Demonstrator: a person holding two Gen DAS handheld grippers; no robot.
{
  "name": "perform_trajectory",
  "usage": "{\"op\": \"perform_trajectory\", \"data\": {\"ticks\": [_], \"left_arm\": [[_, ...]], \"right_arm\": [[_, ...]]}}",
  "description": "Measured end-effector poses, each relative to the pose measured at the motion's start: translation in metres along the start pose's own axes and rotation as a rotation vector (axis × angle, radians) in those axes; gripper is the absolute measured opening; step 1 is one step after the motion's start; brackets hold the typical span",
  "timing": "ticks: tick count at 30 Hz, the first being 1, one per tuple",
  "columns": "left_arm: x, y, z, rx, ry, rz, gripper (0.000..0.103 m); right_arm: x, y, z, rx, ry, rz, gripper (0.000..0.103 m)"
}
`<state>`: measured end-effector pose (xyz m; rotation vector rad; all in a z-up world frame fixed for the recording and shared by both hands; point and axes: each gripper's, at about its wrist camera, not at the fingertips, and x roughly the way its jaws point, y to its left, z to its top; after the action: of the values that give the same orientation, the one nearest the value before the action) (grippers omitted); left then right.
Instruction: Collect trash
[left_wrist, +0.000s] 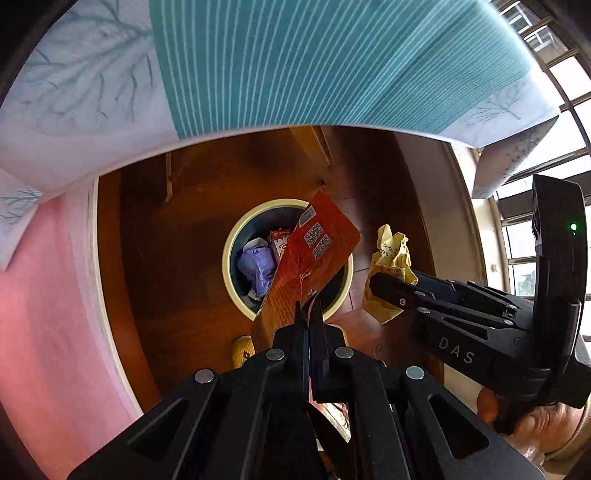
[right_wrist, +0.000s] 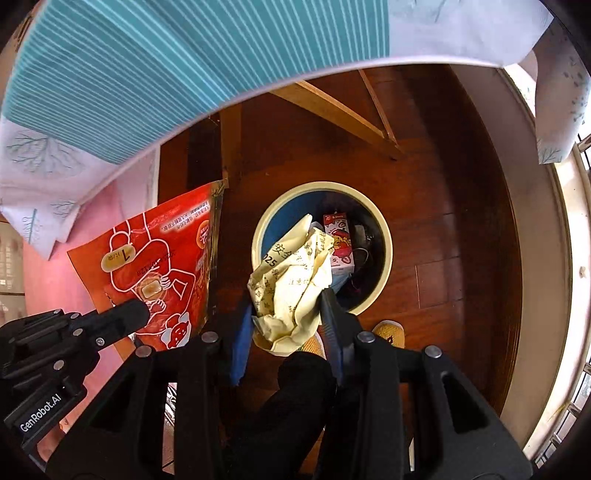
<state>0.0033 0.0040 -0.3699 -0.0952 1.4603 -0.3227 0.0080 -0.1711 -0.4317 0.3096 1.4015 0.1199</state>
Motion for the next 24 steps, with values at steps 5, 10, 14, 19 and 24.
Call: {"op": "perform_trajectory", "data": {"ticks": [5,10,14,19,24], "left_arm": [[0.07,0.006,0.011,-0.018,0.019,0.015,0.0],[0.12,0.01,0.02,0.0,0.044,0.029,0.0],[0.148,0.011,0.027,0.007,0.073,0.049,0.018],[0.158,0.026,0.031,-0.018,0.052,0.063,0.083],[0.156,0.042,0.033,-0.041,0.043,0.072,0.087]], "right_arm": [[0.055,-0.022,0.004,0.014,0.021,-0.015,0.032],[0.091,-0.033,0.011,0.021,0.021,-0.007,0.035],[0.115,-0.036,0.014,0.036,0.022,-0.031,0.05],[0.131,-0.043,0.018,0.05,0.025,-0.064,0.058],[0.136,-0.046,0.021,0.034,0.023,-0.081,0.059]]}}
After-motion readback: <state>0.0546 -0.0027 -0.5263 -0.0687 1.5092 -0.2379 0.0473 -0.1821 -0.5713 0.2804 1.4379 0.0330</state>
